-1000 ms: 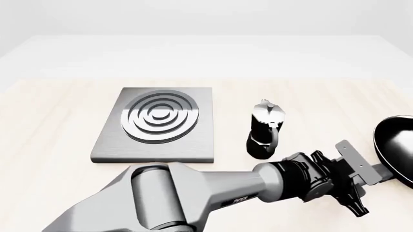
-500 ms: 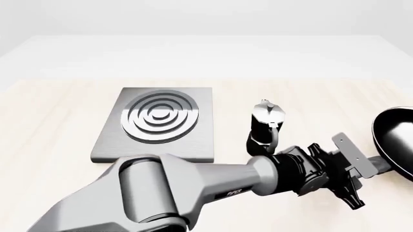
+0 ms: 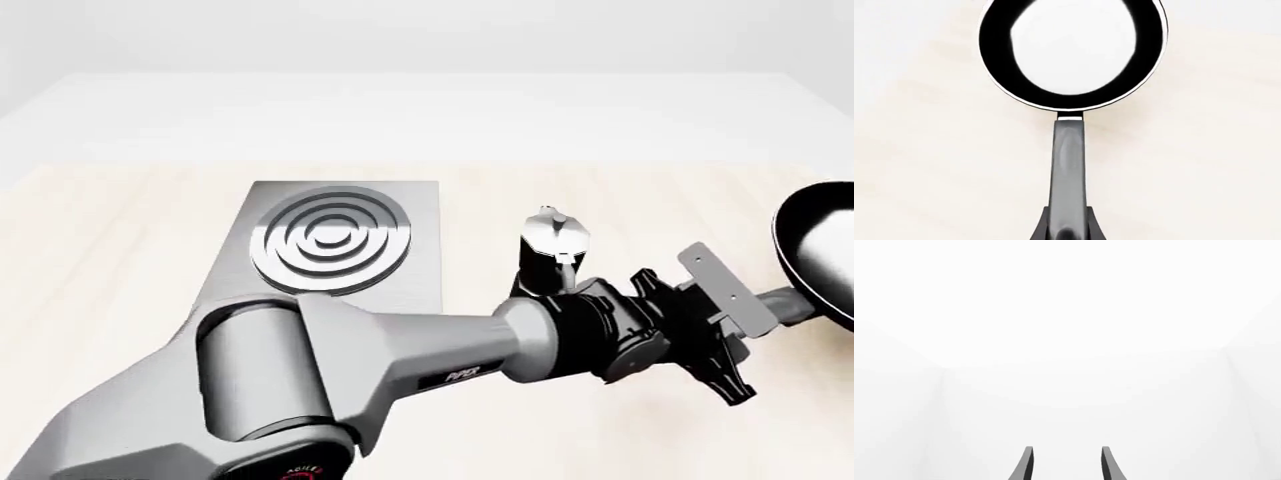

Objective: Put the frying pan on the stove.

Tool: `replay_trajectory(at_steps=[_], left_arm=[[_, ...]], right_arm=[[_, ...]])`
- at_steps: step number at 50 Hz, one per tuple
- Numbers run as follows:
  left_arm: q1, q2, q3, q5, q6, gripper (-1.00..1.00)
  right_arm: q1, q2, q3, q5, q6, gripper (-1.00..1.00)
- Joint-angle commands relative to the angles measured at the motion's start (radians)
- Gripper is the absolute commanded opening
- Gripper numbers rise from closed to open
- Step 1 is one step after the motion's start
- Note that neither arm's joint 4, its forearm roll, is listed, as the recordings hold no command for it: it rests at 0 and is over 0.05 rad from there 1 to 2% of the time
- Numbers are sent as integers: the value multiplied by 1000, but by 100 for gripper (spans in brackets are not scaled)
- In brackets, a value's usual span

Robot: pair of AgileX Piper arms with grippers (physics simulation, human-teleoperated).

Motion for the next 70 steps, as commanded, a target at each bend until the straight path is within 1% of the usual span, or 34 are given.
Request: replay_trajectory(at_steps=[1, 15, 18, 23, 41, 53, 70], left_arm=[[26, -61, -10, -27, 17, -100], [63, -127, 23, -42, 31, -100], [61, -141, 44, -50, 32, -100], [84, -163, 54, -51, 40, -100], [106, -259, 140, -83, 60, -100], [118, -344, 230, -121, 64, -100], [152, -414, 279, -130, 74, -100]], right_arm=[[-1, 0, 0, 0, -2, 100], [-2, 0, 2, 0, -3, 100], [-2, 0, 2, 0, -4, 100], [0, 0, 3, 1, -5, 100], [3, 0, 3, 1, -8, 100], [9, 0, 3, 2, -13, 100], [7, 0, 0, 1, -11, 100]])
